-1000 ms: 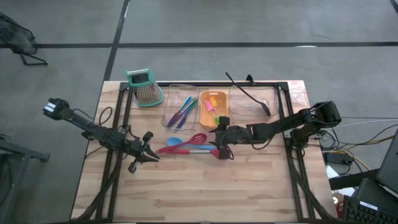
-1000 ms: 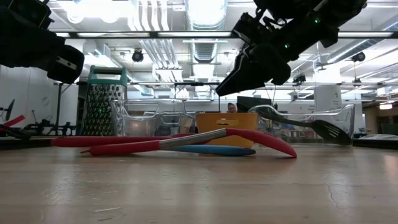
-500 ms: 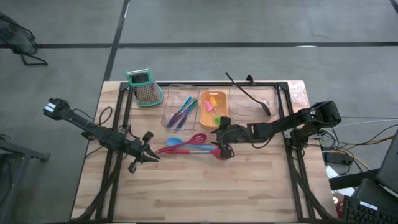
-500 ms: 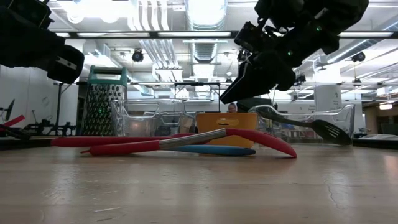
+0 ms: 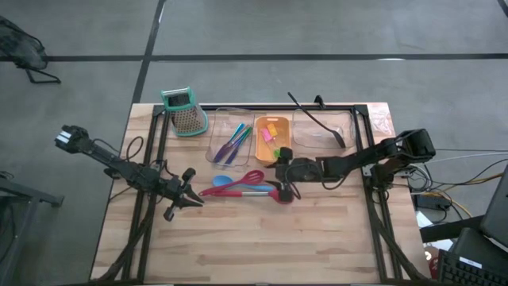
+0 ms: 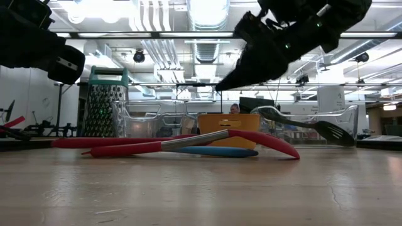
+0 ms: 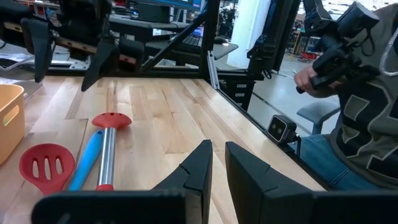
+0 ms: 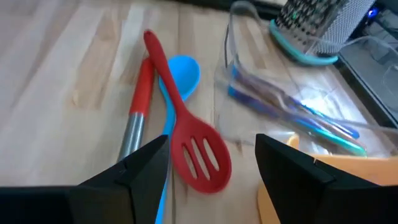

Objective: Pick & Place Kitchen Items
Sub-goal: Put the bottom red slotted serving spoon into the right transparent bin

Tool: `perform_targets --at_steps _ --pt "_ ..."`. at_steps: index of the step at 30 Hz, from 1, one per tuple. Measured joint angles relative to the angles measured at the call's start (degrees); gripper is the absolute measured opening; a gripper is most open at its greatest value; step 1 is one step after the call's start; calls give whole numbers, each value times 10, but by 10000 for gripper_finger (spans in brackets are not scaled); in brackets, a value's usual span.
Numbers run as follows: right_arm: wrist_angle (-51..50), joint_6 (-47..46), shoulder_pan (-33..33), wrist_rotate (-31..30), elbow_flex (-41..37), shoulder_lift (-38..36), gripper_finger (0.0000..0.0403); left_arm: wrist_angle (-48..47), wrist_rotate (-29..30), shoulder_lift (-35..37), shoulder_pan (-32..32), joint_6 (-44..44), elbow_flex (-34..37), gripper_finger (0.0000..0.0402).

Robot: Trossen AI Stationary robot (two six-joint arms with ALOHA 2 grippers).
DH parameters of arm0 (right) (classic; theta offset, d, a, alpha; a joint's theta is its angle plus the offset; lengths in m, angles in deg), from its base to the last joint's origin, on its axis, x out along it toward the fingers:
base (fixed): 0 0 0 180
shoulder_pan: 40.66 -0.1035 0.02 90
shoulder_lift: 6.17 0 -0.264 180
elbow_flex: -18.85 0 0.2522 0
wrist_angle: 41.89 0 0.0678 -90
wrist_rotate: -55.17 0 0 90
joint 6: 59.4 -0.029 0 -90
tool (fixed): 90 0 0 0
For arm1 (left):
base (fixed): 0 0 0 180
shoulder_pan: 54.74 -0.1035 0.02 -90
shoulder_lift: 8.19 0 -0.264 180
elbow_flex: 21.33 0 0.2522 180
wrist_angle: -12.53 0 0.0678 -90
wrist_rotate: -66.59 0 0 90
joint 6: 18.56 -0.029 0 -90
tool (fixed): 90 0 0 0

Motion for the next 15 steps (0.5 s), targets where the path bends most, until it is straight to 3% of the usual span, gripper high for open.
perform_targets --at_steps 8,15 --pt "-43 -38 -12 26 74 15 236 0 0 0 0 0 0 51" --pt "-140 -63 -27 31 181 87 217 0 0 -1 0 0 0 51"
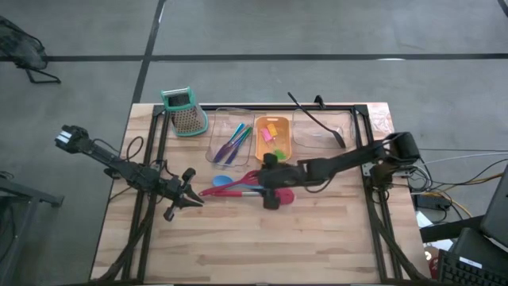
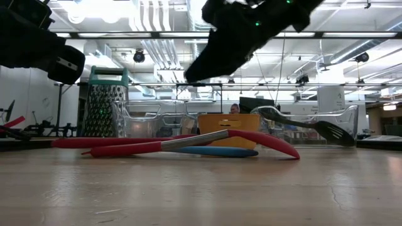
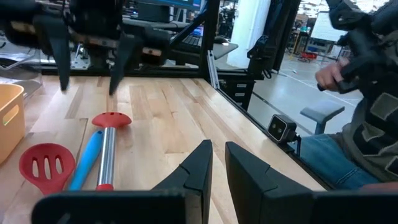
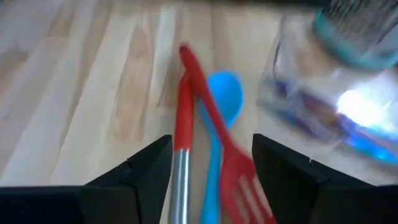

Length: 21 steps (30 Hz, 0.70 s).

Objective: Pick & Place Kitchen Items
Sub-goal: Put the bottom red slotted serving spoon into the right transparent bin

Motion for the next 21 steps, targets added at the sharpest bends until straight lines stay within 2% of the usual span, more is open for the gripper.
perform_targets --at_steps 3,9,14,21 --pt "-89 -31 0 29 51 30 215 0 0 -1 0 0 0 51" --pt "-247 -68 -6 40 141 96 225 0 0 -3 0 0 0 51" --pt "-307 -76 -7 43 195 163 242 0 0 -3 0 0 0 51" --pt "-364 -76 -7 36 239 219 256 0 0 -4 0 0 0 51"
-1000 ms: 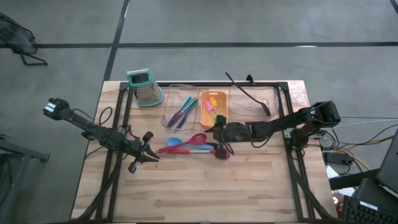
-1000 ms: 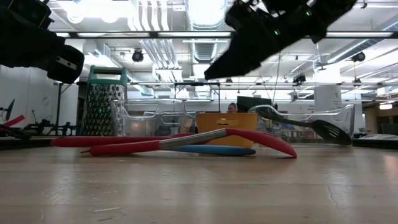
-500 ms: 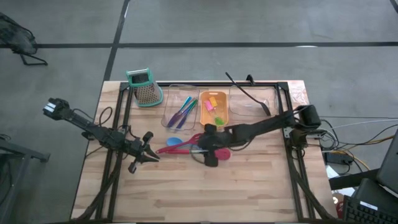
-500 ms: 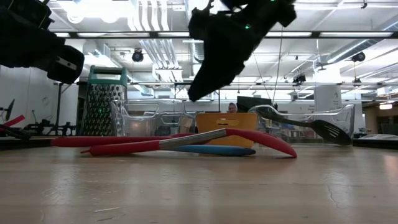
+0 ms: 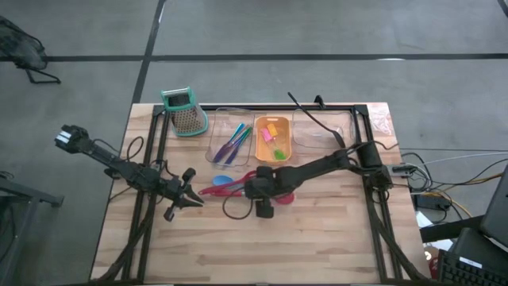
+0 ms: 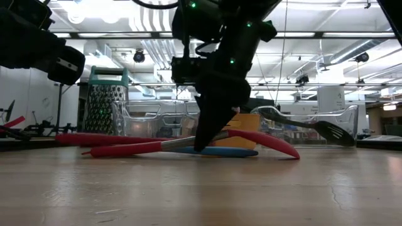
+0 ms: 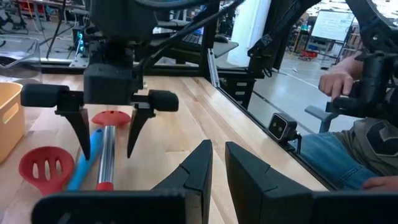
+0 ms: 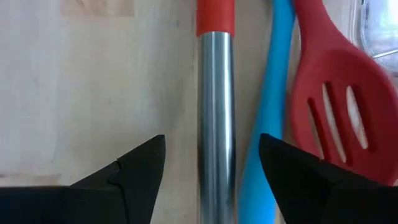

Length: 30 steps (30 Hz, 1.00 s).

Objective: Pick & Place Kitchen Items
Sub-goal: Put the bottom red slotted serving spoon into the right transparent bin

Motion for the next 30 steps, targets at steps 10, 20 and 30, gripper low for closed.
perform_targets --at_steps 10,20,30 --pt "-34 4 -2 2 6 -3 164 0 0 0 0 0 0 51" --pt "-68 10 -5 21 6 -19 67 0 0 0 0 0 0 51" --pt "-81 4 -7 22 6 -118 70 0 0 0 0 0 0 51"
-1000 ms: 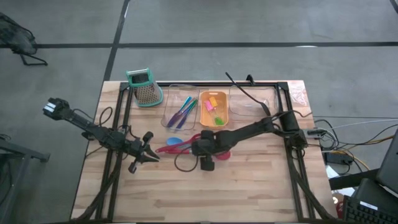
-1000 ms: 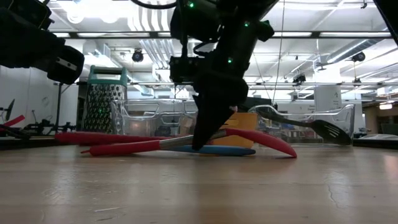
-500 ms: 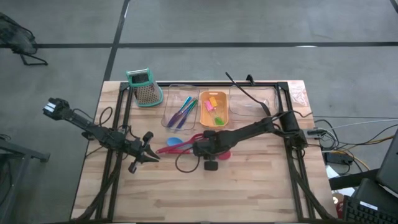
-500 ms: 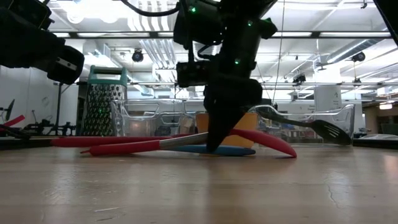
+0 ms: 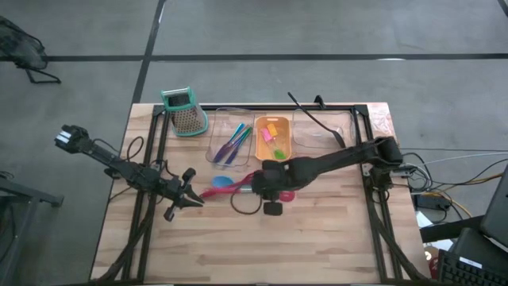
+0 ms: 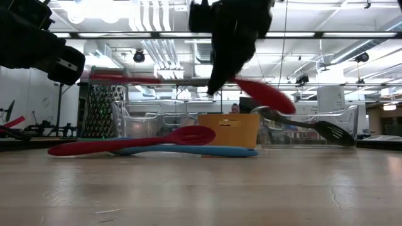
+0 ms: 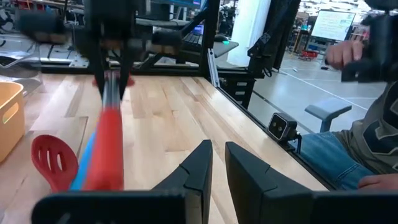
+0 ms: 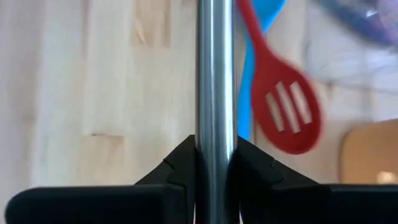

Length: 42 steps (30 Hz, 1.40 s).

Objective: Pick & Place Kitchen Items
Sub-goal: Put the bottom red slotted serving spoon into the right transparent bin

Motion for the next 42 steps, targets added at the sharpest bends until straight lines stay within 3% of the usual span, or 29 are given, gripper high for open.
perform_targets --at_steps 11,20,28,36,39,42 --pt "-29 -5 0 -36 -1 -137 72 0 0 0 0 0 0 51" --pt "-118 -18 20 -197 -11 -216 69 0 0 0 0 0 0 51" --pt "-205 -17 84 -318 -32 -228 75 0 0 0 0 0 0 51" --pt "-192 -2 186 -359 -117 -234 77 0 0 0 0 0 0 51" --pt "-134 19 214 -404 -171 -254 79 0 0 0 0 0 0 51" --pt "-51 50 236 -402 -231 -279 71 0 0 0 0 0 0 51"
